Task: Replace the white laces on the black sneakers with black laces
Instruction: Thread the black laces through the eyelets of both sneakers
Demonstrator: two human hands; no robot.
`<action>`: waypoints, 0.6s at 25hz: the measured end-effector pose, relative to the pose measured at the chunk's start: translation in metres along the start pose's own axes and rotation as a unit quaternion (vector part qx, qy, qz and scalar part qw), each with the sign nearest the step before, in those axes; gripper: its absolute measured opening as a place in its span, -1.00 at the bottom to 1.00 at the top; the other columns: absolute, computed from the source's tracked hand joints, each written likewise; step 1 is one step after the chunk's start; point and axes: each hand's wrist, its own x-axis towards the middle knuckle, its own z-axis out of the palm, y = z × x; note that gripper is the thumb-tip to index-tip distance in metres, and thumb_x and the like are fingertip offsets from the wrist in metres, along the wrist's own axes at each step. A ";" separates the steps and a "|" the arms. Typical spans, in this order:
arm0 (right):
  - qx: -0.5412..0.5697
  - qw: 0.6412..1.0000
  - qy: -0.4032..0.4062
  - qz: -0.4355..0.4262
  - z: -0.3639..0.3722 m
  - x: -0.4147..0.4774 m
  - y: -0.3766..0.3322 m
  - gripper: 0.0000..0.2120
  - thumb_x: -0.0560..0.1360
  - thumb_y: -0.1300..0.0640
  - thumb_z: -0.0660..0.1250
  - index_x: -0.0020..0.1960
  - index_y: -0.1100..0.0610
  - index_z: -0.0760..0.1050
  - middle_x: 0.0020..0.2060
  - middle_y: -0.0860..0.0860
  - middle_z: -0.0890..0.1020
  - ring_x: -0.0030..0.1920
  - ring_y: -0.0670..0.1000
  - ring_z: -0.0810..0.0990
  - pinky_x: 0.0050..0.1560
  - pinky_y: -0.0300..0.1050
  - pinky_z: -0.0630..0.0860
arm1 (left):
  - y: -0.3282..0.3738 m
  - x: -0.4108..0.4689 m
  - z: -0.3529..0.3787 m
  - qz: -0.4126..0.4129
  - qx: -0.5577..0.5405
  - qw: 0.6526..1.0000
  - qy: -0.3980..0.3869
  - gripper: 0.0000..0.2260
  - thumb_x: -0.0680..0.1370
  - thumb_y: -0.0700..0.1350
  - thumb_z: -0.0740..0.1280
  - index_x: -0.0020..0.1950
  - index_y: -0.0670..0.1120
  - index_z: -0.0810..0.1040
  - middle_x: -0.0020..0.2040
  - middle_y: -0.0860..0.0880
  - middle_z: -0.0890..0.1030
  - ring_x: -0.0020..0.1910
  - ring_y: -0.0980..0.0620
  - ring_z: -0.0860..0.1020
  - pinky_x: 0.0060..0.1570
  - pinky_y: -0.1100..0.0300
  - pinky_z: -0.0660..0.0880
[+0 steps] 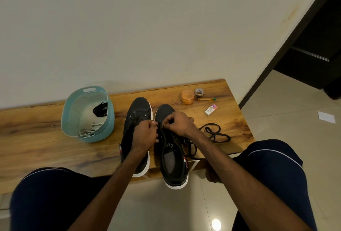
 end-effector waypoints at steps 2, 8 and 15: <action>0.002 1.000 0.007 -0.005 0.001 -0.001 0.000 -0.87 0.55 0.04 0.37 0.05 -0.05 0.68 0.02 -0.15 0.68 0.09 -0.10 0.49 0.22 0.15 0.25 | 0.001 0.002 0.002 0.020 0.038 0.999 0.006 -0.89 0.63 -0.21 0.24 0.04 -0.10 0.55 -0.13 -0.08 0.61 -0.20 -0.02 0.61 -0.12 -0.06 0.63; -0.043 0.999 -0.023 -0.016 0.000 -0.003 0.002 -0.81 0.50 0.02 0.39 0.11 -0.08 0.62 0.09 -0.13 0.55 0.26 0.02 0.40 0.23 0.22 0.27 | 0.000 0.005 0.000 0.044 0.023 0.997 0.057 -0.85 0.61 -0.24 0.27 -0.12 -0.03 0.46 -0.21 -0.05 0.60 -0.32 0.01 0.61 -0.27 -0.03 0.63; -0.056 0.998 0.004 -0.009 0.006 0.001 0.005 -0.72 0.46 -0.02 0.43 0.17 -0.11 0.58 0.12 -0.06 0.43 0.26 0.06 0.35 0.25 0.27 0.22 | 0.009 0.013 -0.024 -0.055 -0.316 0.937 0.137 -0.88 0.66 -0.29 0.16 -0.01 -0.11 0.43 -0.03 -0.12 0.65 -0.06 0.01 0.67 -0.11 0.15 0.61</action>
